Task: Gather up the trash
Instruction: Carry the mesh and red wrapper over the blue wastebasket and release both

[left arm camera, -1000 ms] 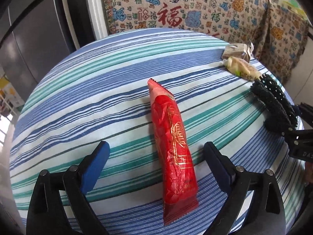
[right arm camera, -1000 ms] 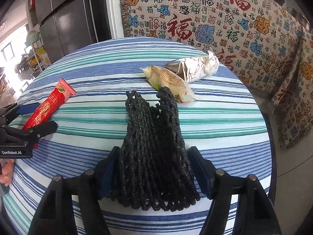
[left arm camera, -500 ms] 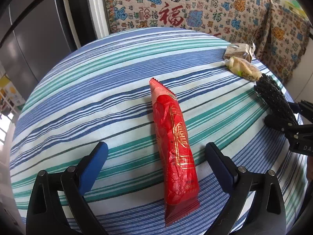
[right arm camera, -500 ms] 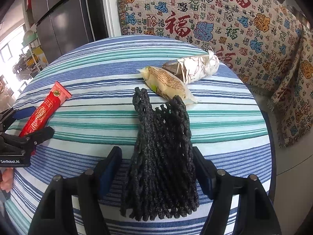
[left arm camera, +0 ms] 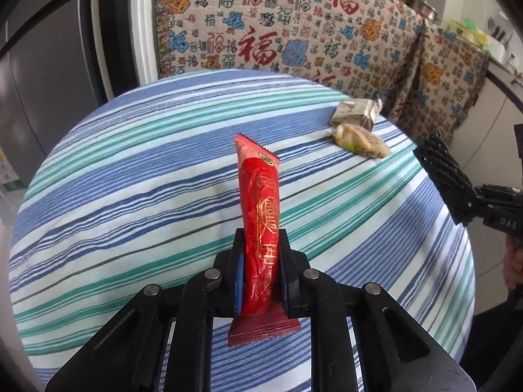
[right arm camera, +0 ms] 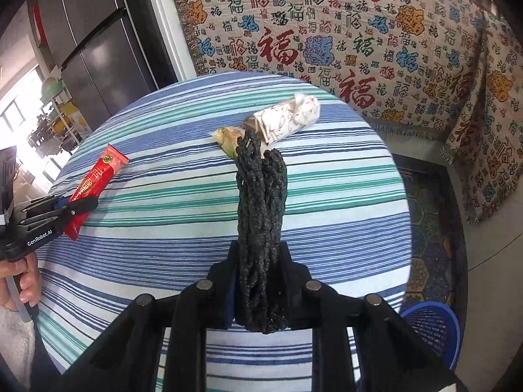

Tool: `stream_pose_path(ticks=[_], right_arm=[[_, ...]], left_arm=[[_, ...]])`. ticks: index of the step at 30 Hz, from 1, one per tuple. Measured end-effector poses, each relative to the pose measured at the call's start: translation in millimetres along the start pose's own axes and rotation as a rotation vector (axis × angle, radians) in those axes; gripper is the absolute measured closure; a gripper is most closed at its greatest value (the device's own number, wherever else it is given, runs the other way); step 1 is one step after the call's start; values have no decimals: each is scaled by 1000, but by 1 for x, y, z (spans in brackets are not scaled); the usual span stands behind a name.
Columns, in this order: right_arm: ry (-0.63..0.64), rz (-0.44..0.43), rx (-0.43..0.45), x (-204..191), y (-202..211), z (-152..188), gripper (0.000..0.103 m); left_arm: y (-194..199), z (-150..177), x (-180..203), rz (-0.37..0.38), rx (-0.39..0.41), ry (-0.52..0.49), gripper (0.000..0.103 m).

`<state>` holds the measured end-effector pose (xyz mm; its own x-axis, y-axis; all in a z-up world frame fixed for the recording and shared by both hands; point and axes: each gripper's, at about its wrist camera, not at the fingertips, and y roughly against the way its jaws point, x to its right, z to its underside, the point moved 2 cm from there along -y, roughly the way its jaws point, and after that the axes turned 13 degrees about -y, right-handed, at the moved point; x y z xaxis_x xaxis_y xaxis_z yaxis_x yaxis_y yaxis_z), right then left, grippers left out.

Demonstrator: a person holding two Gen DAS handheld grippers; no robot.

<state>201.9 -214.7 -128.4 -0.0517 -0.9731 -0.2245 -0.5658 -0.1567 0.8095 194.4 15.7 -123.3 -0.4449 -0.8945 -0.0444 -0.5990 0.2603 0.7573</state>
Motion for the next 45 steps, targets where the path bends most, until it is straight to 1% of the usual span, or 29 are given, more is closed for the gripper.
stream_pose_path(ticks=[2, 3, 6, 10, 14, 17, 19, 23, 26, 29, 34, 40, 45], right_arm=[[-25, 6, 23, 17, 16, -1, 82], [-38, 10, 34, 27, 24, -1, 82], [-81, 39, 69, 58, 52, 2, 82], [-150, 110, 110, 112, 85, 10, 82], [-237, 209, 119, 176, 108, 29, 82], [-299, 257, 90, 221, 117, 51, 82], [-335, 285, 72, 246, 118, 66, 82], [-382, 283, 66, 283, 123, 93, 82], [-427, 273, 52, 308, 120, 112, 82], [-453, 265, 34, 325, 116, 127, 82], [-485, 245, 1, 346, 102, 138, 81], [-483, 215, 6, 351, 92, 135, 81], [-489, 221, 5, 351, 84, 129, 79]], left_arm=[[6, -6, 15, 20, 19, -21, 88], [9, -11, 25, 41, 27, -35, 88], [22, -27, 64, 87, 66, -100, 88], [40, -53, 127, 199, 128, -143, 88], [44, -73, 204, 299, 154, -216, 88], [32, -78, 262, 370, 141, -260, 88], [21, -75, 299, 413, 124, -285, 88], [-7, -64, 361, 472, 90, -312, 88], [-32, -57, 396, 502, 66, -313, 88], [-58, -53, 422, 518, 37, -301, 88], [-93, -49, 443, 528, -8, -302, 88], [-115, -46, 457, 533, -21, -330, 88], [-129, -40, 461, 537, -38, -331, 87]])
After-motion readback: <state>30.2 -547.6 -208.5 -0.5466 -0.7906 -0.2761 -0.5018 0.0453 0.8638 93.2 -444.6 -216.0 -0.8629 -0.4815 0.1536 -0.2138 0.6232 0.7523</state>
